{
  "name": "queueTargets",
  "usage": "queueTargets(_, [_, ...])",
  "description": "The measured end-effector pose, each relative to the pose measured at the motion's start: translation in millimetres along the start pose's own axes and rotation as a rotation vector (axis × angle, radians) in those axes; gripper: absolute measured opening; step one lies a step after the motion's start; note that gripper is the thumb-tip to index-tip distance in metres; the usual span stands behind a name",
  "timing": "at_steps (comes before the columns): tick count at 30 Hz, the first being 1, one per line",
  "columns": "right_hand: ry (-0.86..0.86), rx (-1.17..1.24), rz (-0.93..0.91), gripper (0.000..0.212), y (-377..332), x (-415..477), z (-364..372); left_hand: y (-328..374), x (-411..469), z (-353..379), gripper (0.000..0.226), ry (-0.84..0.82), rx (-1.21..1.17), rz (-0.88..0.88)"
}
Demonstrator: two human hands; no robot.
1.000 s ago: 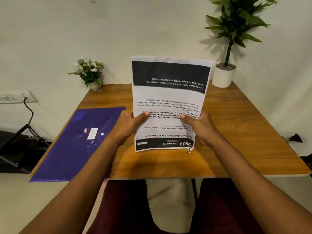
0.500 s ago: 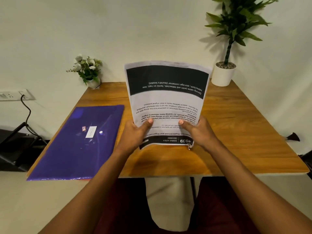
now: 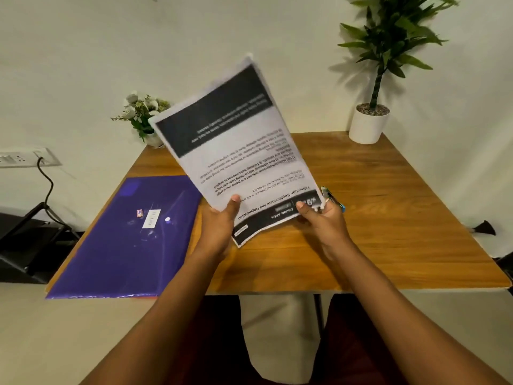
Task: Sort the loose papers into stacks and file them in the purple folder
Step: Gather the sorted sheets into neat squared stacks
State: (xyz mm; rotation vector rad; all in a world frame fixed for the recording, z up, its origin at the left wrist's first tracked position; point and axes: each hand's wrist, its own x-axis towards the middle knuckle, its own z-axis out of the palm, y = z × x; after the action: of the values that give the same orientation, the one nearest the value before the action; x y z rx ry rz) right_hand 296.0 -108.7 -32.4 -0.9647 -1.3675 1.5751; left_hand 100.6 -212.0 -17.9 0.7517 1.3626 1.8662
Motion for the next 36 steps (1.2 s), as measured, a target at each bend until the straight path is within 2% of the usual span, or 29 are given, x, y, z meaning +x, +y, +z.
queueTargets(3, [-0.066,0.361,0.069,0.041,1,-6,14,-5,0,15,0.048,0.015,-0.281,-0.106])
queueTargets(6, [-0.109,0.436,0.055,0.045,-6,-10,36,-9,-7,33,0.045,-0.036,-0.375,-0.153])
queueTargets(8, [-0.047,0.492,0.028,0.052,-10,-10,46,-14,-13,43,0.044,-0.047,-0.386,-0.176])
queueTargets(10, [0.014,0.506,0.023,0.045,-15,-7,49,-16,-17,48,0.048,-0.048,-0.391,-0.192])
queueTargets(13, [0.018,0.394,-0.005,0.032,-20,-4,35,-9,-10,34,0.054,-0.034,-0.375,-0.190])
queueTargets(16, [0.077,0.182,-0.016,0.025,-24,0,10,8,9,1,0.044,0.043,-0.325,-0.149])
queueTargets(19, [0.088,0.031,-0.060,0.022,-31,2,-14,24,26,-34,0.031,0.136,-0.145,-0.127])
queueTargets(25, [-0.028,-0.294,-0.130,0.020,-45,4,-32,47,29,-51,0.021,-0.100,0.202,-0.088])
queueTargets(28, [-0.053,-0.317,-0.170,0.023,-51,2,-28,52,27,-45,0.032,-0.115,0.237,-0.013])
queueTargets(32, [-0.050,-0.278,-0.226,0.025,-55,3,-32,50,24,-44,0.028,-0.099,0.242,0.056])
queueTargets(36, [-0.080,-0.313,-0.126,0.023,-30,-1,-36,24,11,-52,0.029,-0.112,0.317,-0.020])
